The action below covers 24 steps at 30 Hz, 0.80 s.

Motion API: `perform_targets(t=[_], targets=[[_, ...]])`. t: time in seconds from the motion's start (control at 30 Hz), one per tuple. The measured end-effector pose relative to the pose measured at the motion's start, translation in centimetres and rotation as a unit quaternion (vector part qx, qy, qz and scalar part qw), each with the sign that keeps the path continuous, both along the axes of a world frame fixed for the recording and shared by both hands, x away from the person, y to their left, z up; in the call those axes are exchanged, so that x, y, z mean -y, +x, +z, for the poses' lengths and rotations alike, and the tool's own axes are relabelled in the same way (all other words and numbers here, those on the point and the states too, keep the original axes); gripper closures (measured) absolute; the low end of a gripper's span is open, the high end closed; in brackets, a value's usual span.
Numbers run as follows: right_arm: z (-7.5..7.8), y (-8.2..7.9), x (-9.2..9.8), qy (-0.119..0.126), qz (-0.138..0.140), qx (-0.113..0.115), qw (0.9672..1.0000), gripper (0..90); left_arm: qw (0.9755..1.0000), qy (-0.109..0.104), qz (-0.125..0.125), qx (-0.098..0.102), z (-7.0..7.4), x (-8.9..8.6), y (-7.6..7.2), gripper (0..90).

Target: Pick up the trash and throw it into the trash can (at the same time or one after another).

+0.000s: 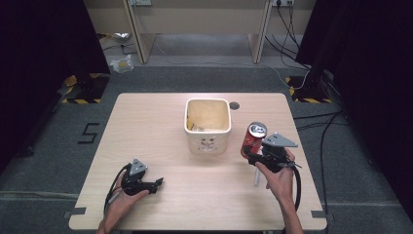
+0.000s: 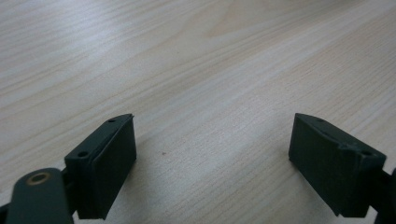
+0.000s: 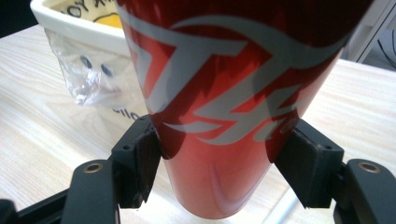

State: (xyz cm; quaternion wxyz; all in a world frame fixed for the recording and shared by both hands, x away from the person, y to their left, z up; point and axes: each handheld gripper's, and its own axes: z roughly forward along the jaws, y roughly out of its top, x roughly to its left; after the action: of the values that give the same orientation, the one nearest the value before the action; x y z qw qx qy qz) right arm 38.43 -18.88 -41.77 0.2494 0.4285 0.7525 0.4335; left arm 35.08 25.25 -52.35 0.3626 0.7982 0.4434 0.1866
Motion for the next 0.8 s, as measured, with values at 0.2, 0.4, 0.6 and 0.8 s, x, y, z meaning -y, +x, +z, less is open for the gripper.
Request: perform_targets(t=[0.2,0.4,0.6,0.8], targets=[[1.5,0.5,0.1,0.008,0.000,0.003,1.0000,34.2,1.0000,0.000,0.000,0.000,0.0,0.0,0.0,14.2],[2.9,1.0,-0.1,0.002,0.007,0.000,1.0000,34.2,1.0000,-0.001,0.000,0.000,0.0,0.0,0.0,14.2],[4.1,1.5,-0.4,0.006,0.013,0.006,0.9999,34.2,1.0000,-0.001,0.001,0.000,0.0,0.0,0.0,14.2],[5.3,1.9,-0.6,0.010,0.015,0.010,0.9998,34.2,1.0000,0.000,0.000,0.000,0.0,0.0,0.0,14.2]])
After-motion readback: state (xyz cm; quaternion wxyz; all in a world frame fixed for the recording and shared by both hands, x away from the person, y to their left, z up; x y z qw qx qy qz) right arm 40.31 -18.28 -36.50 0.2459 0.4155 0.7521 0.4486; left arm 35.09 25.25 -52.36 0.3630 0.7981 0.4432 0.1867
